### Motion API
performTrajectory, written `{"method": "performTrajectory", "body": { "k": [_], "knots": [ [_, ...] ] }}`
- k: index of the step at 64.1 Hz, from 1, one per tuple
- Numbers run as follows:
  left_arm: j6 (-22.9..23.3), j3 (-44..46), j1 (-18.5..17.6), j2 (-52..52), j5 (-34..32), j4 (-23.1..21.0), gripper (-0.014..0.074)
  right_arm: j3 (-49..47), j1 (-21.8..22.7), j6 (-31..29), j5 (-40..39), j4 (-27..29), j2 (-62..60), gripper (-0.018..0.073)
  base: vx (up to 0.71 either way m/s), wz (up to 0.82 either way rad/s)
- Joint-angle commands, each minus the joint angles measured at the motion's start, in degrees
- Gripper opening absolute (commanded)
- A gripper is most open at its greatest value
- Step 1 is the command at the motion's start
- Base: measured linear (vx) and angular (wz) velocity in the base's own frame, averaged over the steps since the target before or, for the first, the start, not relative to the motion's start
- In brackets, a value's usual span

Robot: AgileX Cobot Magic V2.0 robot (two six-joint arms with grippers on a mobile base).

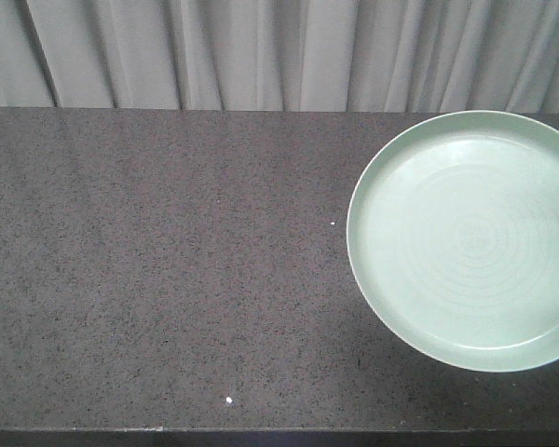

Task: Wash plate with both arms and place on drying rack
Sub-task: 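Raise the held plate with the right gripper toward the robot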

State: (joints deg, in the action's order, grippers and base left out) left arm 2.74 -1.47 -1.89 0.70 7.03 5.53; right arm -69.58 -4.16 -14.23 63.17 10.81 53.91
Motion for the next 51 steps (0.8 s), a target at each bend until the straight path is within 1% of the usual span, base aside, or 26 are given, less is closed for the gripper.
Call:
{"method": "performTrajectory", "body": {
  "k": [1,6,51],
  "knots": [
    [0.6,-1.5,-0.3,0.8,-3.9,-0.1,0.0003,-1.5,0.4,0.2,-2.9,0.3,-0.5,-0.0009,0.00,0.00],
    [0.6,-1.5,-0.3,0.8,-3.9,-0.1,0.0003,-1.5,0.4,0.2,-1.9,0.4,-0.5,-0.0009,0.00,0.00],
    [0.6,-1.5,-0.3,0.8,-3.9,-0.1,0.0003,-1.5,0.4,0.2,-1.9,0.4,-0.5,-0.0009,0.00,0.00]
  ]
}}
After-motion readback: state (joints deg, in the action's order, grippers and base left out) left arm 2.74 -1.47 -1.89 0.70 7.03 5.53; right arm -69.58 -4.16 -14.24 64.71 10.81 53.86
